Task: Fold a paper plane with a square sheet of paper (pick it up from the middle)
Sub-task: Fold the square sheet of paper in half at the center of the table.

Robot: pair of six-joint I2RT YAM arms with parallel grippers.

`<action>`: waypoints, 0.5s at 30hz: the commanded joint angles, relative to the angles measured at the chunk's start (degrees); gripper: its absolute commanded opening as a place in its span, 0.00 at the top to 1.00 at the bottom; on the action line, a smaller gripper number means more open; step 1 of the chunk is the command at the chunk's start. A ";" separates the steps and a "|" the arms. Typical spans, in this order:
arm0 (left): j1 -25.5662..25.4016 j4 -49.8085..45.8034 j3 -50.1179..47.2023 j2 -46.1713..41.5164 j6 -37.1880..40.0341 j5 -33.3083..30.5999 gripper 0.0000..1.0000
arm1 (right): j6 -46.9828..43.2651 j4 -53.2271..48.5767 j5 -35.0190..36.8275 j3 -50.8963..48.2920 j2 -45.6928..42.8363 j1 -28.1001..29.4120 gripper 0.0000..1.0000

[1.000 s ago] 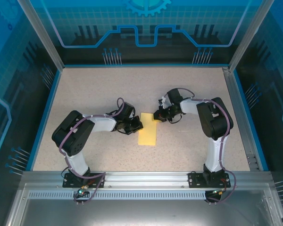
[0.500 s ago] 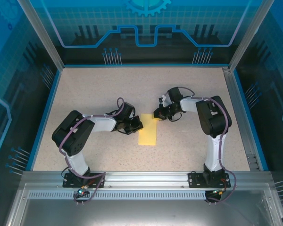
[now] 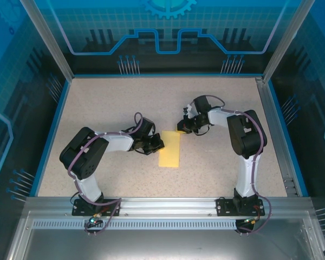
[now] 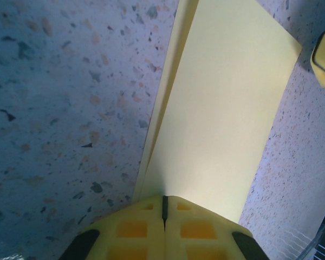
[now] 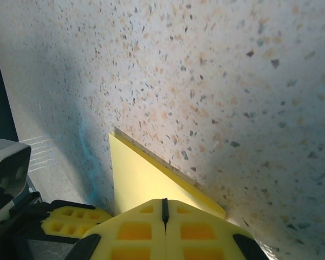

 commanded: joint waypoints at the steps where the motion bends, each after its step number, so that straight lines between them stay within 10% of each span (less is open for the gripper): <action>1: -0.37 -5.05 -0.33 1.32 1.20 -1.28 1.00 | -0.43 -1.35 0.21 0.75 2.97 -0.87 1.00; 15: -0.37 -5.11 -0.61 1.01 1.39 -1.41 1.00 | 0.07 -4.17 -2.49 4.42 1.21 -2.12 1.00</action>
